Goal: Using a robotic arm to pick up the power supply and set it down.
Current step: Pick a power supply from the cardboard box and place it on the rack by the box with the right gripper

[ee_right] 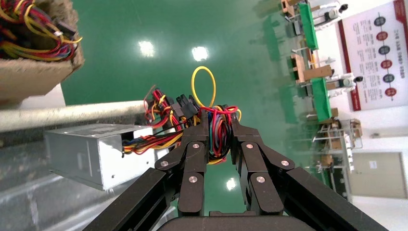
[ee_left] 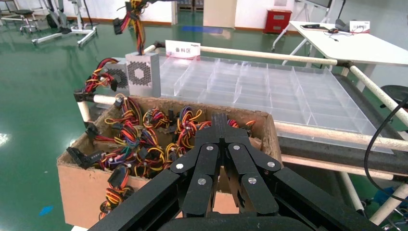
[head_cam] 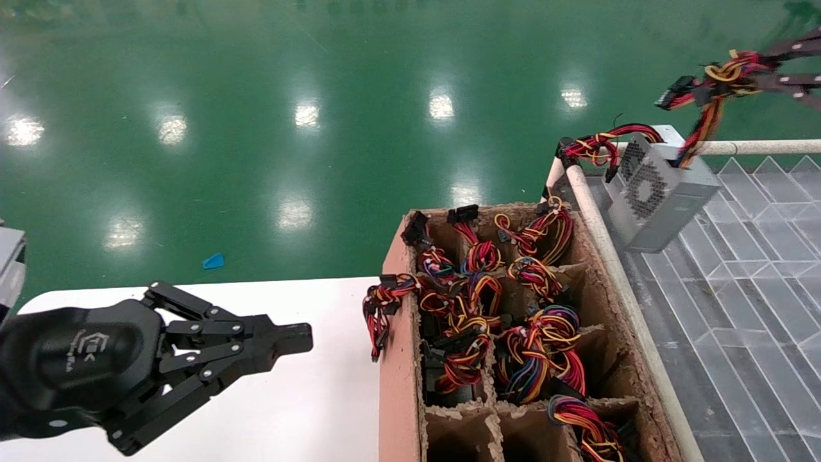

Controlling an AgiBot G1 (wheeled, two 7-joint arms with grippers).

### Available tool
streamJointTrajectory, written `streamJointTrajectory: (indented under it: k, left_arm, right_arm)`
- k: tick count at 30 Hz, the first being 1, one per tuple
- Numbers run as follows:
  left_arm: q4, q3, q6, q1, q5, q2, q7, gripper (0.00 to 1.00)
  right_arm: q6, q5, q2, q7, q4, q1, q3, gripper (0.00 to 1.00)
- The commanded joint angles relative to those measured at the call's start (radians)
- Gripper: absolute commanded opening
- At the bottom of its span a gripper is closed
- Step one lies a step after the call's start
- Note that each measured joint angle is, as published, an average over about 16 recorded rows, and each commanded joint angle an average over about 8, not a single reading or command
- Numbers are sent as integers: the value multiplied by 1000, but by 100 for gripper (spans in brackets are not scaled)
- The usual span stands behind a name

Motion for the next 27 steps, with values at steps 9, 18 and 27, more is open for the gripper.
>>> streamJointTrajectory:
  k: [9,18,27]
  left_arm:
    - [0,0,0,0,0,0,0,0]
    - [0,0,0,0,0,0,0,0]
    - [0,0,0,0,0,0,0,0]
  right_arm:
    - [80,34,-112,-67,-140,-55,18,0]
    - [231,39,-240,-121,-242,-93,24,0]
    - [432,62,-337,-159,-300,-103,43,0]
